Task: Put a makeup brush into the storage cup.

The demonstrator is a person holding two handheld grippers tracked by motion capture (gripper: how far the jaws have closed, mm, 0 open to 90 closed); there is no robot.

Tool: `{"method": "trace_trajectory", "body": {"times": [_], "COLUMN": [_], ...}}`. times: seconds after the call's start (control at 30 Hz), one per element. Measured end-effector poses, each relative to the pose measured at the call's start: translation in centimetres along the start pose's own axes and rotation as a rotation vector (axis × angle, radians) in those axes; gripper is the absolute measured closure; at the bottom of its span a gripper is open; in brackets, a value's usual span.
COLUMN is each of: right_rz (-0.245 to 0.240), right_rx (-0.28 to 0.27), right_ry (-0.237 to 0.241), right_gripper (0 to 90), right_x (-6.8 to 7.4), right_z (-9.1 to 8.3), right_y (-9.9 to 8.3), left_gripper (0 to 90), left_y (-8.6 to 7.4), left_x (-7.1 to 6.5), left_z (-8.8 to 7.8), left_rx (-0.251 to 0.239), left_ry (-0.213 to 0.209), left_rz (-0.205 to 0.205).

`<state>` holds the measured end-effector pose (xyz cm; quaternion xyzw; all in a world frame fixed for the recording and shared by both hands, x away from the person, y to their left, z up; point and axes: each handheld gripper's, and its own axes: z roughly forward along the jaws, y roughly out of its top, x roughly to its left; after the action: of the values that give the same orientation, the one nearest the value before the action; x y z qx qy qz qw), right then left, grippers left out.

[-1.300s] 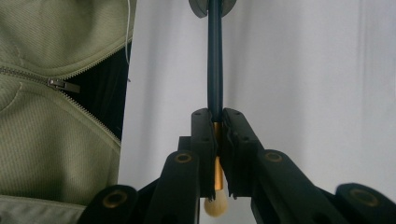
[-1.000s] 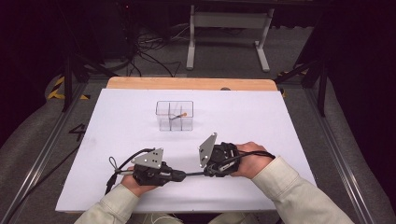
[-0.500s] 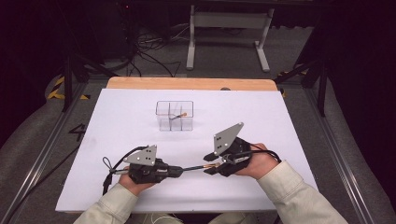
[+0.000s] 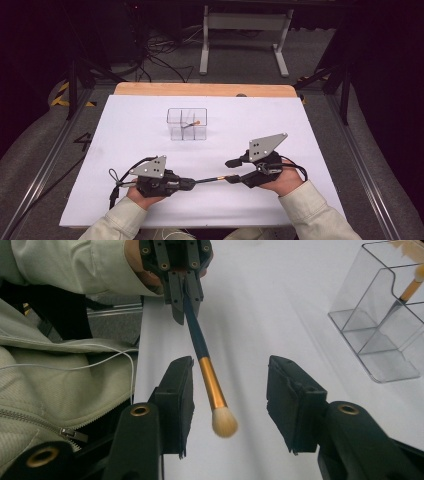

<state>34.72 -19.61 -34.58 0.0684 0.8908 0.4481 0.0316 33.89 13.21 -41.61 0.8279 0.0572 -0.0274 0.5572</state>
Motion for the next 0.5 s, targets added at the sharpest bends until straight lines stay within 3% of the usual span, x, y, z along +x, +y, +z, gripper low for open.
{"method": "trace_trajectory", "body": {"times": [0.27, 0.5], "right_rz": [0.024, 0.047], "right_rx": [-0.148, -0.182], "right_ry": [-0.073, -0.065], "right_gripper": [51.8, 53.0], "right_x": [0.3, 0.3], "right_z": [-0.8, -0.5], "right_y": [-1.8, -3.0], "left_gripper": [84.5, 84.6], "left_y": [0.0, 0.0], "left_x": [0.1, 0.1], "left_z": [-0.4, -0.3], "left_rx": [-0.026, -0.036], "left_ry": [0.004, 0.004], "left_rz": [-0.004, 0.0]}}
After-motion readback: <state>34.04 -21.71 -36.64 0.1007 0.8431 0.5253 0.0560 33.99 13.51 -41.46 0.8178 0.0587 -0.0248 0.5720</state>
